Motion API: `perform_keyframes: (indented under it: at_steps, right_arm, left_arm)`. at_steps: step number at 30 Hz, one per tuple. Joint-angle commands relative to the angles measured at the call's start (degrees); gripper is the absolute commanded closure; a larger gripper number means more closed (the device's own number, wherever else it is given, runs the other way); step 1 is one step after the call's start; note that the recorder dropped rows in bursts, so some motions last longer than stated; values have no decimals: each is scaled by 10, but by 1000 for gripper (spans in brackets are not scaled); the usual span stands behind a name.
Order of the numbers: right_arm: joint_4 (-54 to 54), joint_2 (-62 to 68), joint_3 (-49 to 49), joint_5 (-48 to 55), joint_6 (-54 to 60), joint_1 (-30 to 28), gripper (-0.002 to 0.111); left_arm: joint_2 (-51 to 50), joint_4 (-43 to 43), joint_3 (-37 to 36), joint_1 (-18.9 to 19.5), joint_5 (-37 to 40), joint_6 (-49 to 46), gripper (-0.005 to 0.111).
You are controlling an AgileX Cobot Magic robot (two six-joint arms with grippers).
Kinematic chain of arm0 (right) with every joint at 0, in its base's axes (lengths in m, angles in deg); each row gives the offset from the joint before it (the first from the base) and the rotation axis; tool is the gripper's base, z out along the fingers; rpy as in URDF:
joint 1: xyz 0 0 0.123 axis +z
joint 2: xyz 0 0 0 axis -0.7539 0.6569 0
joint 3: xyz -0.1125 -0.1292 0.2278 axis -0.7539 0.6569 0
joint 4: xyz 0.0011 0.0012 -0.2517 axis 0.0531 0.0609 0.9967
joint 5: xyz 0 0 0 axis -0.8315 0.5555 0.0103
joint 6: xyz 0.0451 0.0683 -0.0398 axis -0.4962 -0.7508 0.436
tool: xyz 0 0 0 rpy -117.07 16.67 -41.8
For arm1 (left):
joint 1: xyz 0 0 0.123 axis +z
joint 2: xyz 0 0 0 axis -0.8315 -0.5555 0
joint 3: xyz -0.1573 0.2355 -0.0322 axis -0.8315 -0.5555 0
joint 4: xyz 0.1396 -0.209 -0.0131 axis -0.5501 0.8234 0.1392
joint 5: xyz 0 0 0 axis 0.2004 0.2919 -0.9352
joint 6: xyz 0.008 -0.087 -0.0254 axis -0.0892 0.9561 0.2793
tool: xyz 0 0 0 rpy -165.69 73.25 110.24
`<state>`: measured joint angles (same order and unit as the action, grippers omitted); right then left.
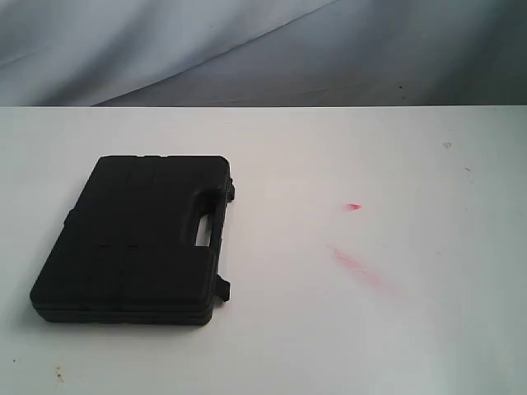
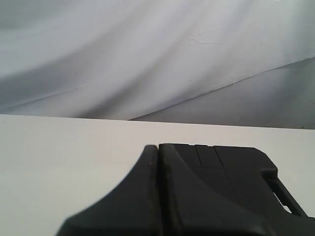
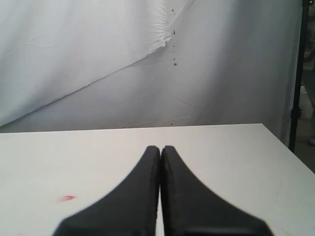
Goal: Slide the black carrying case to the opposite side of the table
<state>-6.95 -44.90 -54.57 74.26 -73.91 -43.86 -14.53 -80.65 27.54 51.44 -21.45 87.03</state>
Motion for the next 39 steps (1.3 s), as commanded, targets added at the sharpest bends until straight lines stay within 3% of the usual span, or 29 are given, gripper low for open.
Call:
perform_keyframes:
  at_steps: [1,19,26,32,35,39]
  right_arm:
    - [-4,-4,2,-2,0,-5,108]
    - [-4,-4,2,-2,0,-5,108]
    - [-4,-4,2,-2,0,-5,108]
    - [-4,-4,2,-2,0,-5,108]
    - [-4,-4,2,-2,0,-5,108]
    - [-4,-4,2,-2,0,-5,108]
  left_arm:
    - [3,-3,-3,-5,1,1,107]
    - [3,-15,-3,-5,-11,5,107]
    - [3,68,-3,-5,-56,6,107]
    - [3,78,30,-5,-55,6,107]
    - [3,98,69,-5,9,5,107]
    - [3,98,94,-5,27,3,107]
